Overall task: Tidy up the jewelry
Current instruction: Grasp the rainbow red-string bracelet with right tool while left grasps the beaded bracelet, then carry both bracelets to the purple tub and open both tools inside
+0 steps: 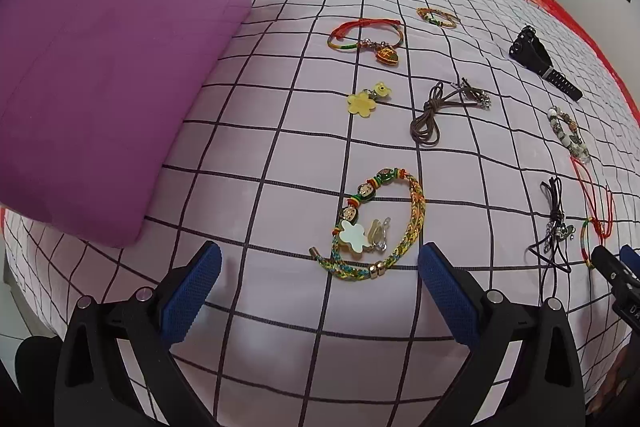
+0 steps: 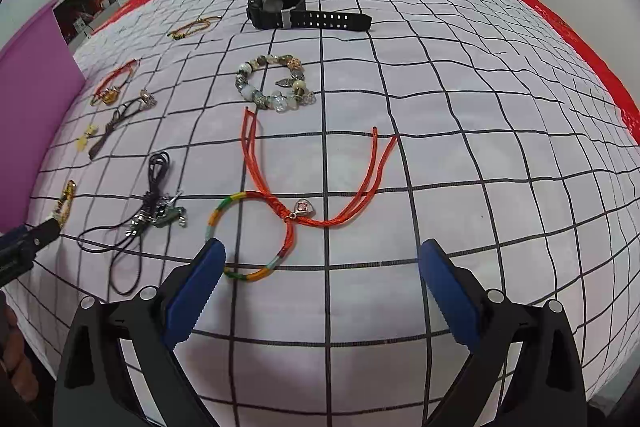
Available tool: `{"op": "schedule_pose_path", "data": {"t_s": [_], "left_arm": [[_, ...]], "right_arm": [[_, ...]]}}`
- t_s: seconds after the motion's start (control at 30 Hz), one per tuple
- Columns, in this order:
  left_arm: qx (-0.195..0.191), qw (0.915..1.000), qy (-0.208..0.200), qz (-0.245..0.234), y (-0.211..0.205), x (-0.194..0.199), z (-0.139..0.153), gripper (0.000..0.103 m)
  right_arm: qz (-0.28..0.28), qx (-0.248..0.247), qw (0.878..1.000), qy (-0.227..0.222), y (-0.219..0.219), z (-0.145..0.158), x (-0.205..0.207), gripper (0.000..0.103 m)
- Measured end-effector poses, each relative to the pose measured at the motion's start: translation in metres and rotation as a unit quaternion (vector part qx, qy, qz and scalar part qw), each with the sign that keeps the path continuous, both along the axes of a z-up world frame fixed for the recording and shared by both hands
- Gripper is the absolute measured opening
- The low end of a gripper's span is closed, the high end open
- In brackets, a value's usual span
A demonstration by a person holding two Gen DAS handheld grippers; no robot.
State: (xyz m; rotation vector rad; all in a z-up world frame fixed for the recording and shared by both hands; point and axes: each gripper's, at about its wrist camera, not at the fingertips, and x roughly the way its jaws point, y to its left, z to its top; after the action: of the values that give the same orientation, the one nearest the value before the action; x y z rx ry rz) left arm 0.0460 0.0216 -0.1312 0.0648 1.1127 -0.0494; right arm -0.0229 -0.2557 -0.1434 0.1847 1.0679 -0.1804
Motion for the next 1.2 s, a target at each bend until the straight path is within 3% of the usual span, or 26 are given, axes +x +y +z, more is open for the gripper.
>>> {"op": "schedule_pose_path", "data": {"t_s": [0.33,0.47,0.67,0.7,0.73,0.77,0.83,1.2], "left_arm": [[-0.006,0.9999,0.012,0.001,-0.004,0.009,-0.012,0.095],[-0.011,0.9999,0.007,-0.009,-0.009,0.008,-0.012,0.083],[-0.028,0.9988,0.006,-0.039,-0.019,0.003,-0.006,0.047],[-0.03,0.9987,0.005,-0.042,-0.021,0.002,-0.006,0.033],[-0.033,0.9985,0.006,-0.044,-0.021,0.002,-0.005,0.02],[-0.037,0.9983,0.009,-0.044,-0.021,0.002,-0.004,0.02],[-0.043,0.9981,0.012,-0.043,-0.019,0.002,-0.003,0.02],[-0.055,0.9975,-0.003,-0.045,-0.011,-0.008,0.028,0.019]], "right_arm": [[0.011,-0.045,0.999,0.001,0.008,-0.006,0.009,0.093],[0.018,-0.047,0.999,-0.003,0.01,-0.007,0.01,0.088],[0.045,-0.044,0.998,-0.011,0.022,-0.003,0.011,0.05],[0.052,-0.042,0.998,-0.012,0.024,-0.002,0.011,0.038],[0.054,-0.041,0.998,-0.013,0.025,-0.002,0.01,0.02],[0.057,-0.041,0.997,-0.012,0.027,-0.001,0.01,0.014],[0.059,-0.036,0.998,-0.011,0.028,0.0,0.01,0.011],[0.053,0.016,0.998,-0.038,0.019,0.031,-0.002,0.01]]}}
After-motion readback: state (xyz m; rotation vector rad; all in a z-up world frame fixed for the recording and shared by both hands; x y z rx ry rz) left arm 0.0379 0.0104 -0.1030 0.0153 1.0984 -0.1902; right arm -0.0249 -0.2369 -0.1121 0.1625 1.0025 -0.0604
